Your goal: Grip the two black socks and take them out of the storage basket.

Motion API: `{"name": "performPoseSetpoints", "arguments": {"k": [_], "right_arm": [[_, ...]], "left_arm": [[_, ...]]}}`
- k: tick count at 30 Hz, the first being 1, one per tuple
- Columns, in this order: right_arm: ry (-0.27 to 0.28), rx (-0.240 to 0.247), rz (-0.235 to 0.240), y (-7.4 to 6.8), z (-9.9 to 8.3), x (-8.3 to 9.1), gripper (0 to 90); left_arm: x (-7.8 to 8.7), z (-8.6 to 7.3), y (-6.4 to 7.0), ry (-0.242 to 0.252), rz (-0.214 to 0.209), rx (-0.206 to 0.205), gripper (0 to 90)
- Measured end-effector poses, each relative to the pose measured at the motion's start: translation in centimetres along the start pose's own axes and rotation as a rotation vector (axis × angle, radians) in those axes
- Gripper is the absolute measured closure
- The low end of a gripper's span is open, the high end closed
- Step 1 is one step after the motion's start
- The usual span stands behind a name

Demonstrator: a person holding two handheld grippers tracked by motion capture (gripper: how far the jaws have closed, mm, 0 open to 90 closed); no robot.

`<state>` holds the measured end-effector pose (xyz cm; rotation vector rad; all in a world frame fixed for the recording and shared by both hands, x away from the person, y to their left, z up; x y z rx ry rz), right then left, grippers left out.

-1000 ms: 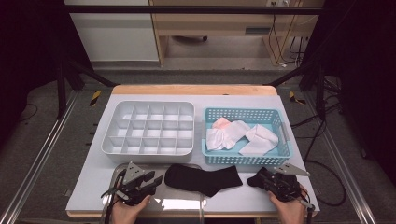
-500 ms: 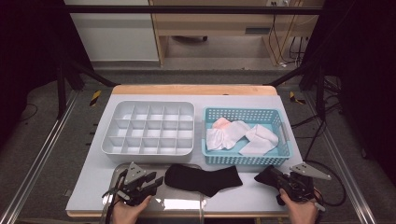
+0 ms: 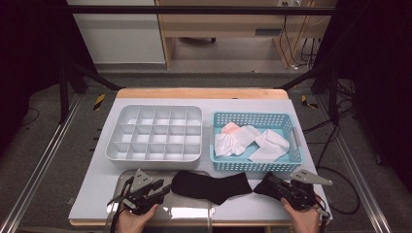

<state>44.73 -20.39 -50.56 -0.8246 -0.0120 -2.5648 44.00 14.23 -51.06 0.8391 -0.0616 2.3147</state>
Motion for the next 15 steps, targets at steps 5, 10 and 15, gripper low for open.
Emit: {"name": "performPoseSetpoints", "arguments": {"k": [5, 10, 15], "right_arm": [[-0.029, 0.057, 0.095, -2.9, -0.5, -1.9, 85.9], [-0.043, 0.065, 0.094, -3.5, -1.0, -2.9, 78.7], [0.064, 0.012, 0.021, -1.1, 0.8, 0.0, 73.5]], "left_arm": [[0.2, 0.1, 0.0, 0.005, 0.002, -0.003, 62.4], [0.3, 0.1, 0.0, 0.008, 0.005, -0.001, 62.4], [0.4, 0.3, -0.1, 0.012, 0.007, -0.002, 62.1]]}}
Point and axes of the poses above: each handheld gripper's, and its own axes: x roughly backward along the jaws, z roughly out of its top, y roughly to its right, the point moved 10 cm from there along -x, roughly forward along the jaws, and after that the axes turned 5 degrees about -z, right-handed, at the moved point
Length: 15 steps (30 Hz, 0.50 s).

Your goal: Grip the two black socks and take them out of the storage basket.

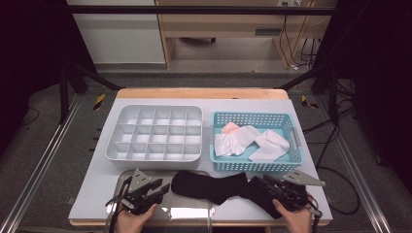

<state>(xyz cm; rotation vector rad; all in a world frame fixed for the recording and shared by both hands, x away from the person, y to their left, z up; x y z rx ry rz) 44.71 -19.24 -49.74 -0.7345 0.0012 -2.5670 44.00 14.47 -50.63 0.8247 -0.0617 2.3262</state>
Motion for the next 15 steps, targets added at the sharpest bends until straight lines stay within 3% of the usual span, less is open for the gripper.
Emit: {"name": "performPoseSetpoints", "arguments": {"k": [3, 6, 9, 11, 15], "right_arm": [[-0.011, -0.025, -0.085, 2.0, -0.4, 1.3, 71.7], [-0.069, -0.041, -0.121, 3.1, -2.1, 1.4, 68.9], [-0.131, -0.045, -0.116, 3.3, -3.9, 1.3, 67.0], [-0.144, -0.035, -0.117, 3.4, -4.4, 1.3, 68.5], [-0.175, -0.044, -0.075, 2.9, -4.7, 1.2, 86.7]], "left_arm": [[0.1, 0.1, 0.0, 0.005, 0.002, -0.002, 61.9], [0.2, 0.2, 0.0, 0.007, 0.003, -0.001, 61.9], [0.3, 0.2, 0.0, 0.008, 0.005, -0.002, 61.9], [0.2, 0.2, 0.0, 0.006, 0.004, 0.0, 61.9], [0.2, 0.1, 0.0, 0.003, 0.004, -0.001, 61.9]]}}
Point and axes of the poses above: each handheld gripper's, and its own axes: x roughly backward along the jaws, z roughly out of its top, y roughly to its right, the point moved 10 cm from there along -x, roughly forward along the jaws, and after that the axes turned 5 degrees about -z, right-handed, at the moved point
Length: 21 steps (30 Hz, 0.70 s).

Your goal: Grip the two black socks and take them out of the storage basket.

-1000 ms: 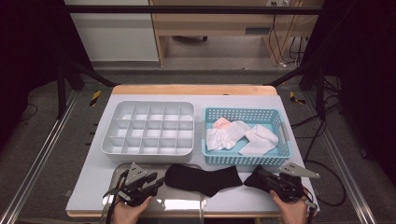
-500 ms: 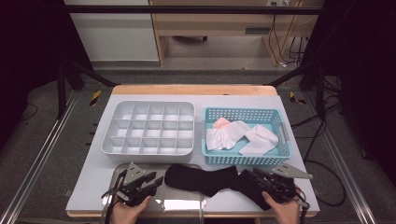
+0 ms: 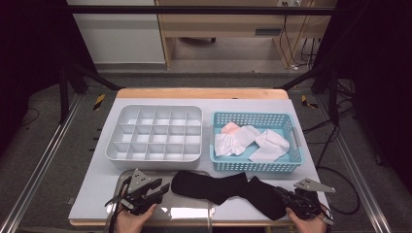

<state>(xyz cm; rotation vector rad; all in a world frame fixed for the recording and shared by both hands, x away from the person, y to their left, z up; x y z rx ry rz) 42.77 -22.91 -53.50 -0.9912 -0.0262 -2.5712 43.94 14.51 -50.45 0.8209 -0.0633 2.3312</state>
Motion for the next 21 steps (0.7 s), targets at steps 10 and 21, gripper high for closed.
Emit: {"name": "performPoseSetpoints", "arguments": {"k": [10, 21], "right_arm": [[0.099, 0.022, 0.126, -2.9, 3.3, 2.0, 89.6], [0.032, 0.07, 0.276, -10.7, 7.3, -4.5, 89.4]], "left_arm": [[0.0, 0.1, 0.0, 0.001, 0.002, -0.002, 62.1], [0.4, 0.4, -0.3, 0.017, 0.004, 0.008, 62.1]]}}
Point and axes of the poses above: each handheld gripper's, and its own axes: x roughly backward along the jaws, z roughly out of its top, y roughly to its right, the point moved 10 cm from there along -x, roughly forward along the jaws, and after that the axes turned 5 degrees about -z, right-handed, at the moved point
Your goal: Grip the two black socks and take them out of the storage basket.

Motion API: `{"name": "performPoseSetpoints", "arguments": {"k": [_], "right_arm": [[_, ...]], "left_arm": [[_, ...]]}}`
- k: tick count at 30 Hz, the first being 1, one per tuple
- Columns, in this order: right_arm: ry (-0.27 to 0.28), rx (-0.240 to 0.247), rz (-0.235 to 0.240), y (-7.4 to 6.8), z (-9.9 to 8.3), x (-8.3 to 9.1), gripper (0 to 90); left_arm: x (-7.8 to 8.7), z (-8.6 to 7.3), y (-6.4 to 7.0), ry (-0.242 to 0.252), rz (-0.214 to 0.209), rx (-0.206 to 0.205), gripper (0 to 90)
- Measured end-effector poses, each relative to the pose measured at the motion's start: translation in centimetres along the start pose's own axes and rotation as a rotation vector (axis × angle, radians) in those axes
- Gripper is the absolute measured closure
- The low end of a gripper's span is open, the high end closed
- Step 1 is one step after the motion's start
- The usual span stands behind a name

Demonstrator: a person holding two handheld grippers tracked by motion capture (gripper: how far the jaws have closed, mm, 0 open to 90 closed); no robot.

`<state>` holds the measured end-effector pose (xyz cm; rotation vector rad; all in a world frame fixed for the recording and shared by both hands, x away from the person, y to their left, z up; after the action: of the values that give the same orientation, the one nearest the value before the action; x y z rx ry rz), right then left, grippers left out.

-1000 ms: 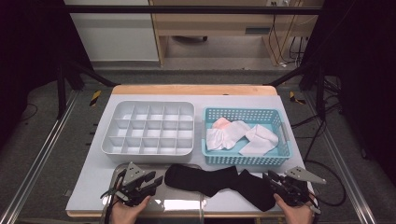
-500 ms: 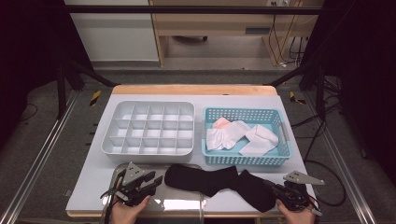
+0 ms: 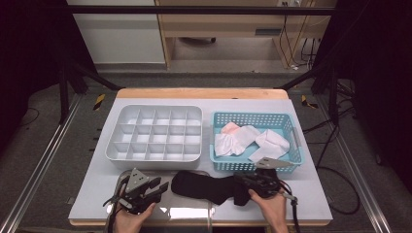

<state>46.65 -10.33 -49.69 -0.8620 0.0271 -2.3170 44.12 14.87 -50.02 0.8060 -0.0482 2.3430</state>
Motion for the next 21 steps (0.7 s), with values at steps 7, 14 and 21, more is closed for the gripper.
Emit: {"name": "performPoseSetpoints", "arguments": {"k": [7, 14, 21], "right_arm": [[-0.058, 0.048, -0.072, -1.1, -0.8, -4.1, 84.1], [0.126, 0.031, -0.07, 0.3, 1.1, -0.2, 69.7], [0.125, 0.003, -0.226, 4.9, -0.8, 4.4, 68.5]], "left_arm": [[0.2, 0.3, 0.2, 0.011, -0.007, -0.001, 61.4], [-0.1, 2.2, 2.5, 0.035, -0.05, -0.03, 57.3], [-0.9, 4.6, 5.2, 0.042, -0.068, -0.087, 53.5]]}}
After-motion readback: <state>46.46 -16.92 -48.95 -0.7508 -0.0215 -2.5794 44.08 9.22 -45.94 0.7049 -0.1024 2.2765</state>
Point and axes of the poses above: each handheld gripper's, and its own axes: x roughly backward along the jaws, z roughly out of its top, y roughly to its right, the point moved 10 cm from there along -x, roughly forward along the jaws, and after that the axes turned 5 degrees about -z, right-handed, at the moved point
